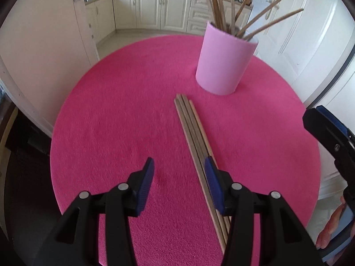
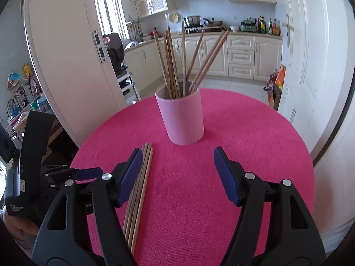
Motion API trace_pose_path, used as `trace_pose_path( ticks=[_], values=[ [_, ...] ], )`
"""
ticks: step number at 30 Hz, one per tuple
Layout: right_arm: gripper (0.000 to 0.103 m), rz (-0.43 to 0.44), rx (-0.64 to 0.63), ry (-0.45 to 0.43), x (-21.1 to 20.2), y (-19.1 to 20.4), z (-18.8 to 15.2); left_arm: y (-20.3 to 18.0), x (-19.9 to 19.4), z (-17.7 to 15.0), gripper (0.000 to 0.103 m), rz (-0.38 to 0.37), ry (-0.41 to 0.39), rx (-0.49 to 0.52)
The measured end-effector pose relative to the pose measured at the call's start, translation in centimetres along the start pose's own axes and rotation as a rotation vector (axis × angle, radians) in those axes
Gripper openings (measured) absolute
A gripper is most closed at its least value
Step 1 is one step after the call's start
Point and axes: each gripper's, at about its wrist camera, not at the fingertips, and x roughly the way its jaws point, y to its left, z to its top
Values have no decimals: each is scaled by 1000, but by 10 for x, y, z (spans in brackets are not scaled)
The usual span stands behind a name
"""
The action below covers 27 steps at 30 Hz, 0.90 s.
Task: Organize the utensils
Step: 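Move both open grippers back down to the chopstick pile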
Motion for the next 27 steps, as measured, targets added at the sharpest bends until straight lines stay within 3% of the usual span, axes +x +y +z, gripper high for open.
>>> trace_pose_path(
  ticks=[7, 19, 24, 27],
  values=[
    [70, -8, 17, 71, 10, -8, -16, 4, 18, -9, 47, 1, 70, -39],
    [71, 4, 29, 102, 18, -14, -23, -14, 24, 0, 47, 26, 77, -29],
    [71, 16, 42, 96, 19, -17, -23, -31, 32, 4, 55, 89, 101, 23],
    [71, 15, 35, 94, 18, -18, -21, -43, 32, 2, 56, 144, 74, 80]
  ],
)
